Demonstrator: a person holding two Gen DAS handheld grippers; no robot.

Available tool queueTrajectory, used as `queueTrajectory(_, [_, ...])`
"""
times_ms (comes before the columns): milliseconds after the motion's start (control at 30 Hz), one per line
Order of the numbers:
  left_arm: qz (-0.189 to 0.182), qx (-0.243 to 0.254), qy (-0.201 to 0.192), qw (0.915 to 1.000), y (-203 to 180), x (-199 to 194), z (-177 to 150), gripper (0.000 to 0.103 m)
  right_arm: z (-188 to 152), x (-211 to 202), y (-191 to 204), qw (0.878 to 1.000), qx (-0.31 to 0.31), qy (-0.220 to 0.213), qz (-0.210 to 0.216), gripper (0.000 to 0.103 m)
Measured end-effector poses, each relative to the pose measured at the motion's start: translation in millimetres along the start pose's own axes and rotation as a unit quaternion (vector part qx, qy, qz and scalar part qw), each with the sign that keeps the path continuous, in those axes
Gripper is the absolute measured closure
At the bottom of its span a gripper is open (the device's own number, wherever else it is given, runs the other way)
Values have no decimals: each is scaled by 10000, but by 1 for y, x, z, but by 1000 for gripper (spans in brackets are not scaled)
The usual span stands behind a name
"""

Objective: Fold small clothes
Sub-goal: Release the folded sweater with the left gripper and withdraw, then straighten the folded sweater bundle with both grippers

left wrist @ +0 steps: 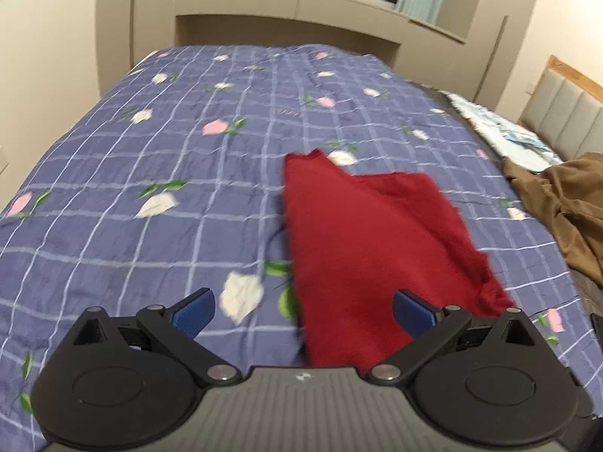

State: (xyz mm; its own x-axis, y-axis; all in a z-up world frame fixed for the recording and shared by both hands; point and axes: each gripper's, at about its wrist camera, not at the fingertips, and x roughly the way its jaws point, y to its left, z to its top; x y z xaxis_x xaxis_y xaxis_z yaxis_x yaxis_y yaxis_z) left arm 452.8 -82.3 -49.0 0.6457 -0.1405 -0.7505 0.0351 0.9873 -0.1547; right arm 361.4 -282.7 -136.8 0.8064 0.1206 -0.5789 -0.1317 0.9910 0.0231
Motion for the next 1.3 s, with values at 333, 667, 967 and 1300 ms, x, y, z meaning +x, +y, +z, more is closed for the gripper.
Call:
queueTrajectory(333, [274, -1351, 644, 9884, 65, 21, -31, 1, 34, -15, -8, 9889, 1368, -453, 374, 0])
queueTrajectory(667, [-37, -1211, 661, 9904, 34, 41, -22, 1, 70, 34, -2, 9880, 1524, -242, -95, 64])
queueTrajectory(967, [15, -640, 767, 9950, 25, 53, -38, 1, 35, 23, -20, 9866, 1600, -208, -224, 85])
queueTrajectory(1300, [-21, -718, 754, 9946, 35, 46, -27, 1, 43, 11, -22, 9893, 1333, -470, -357, 17])
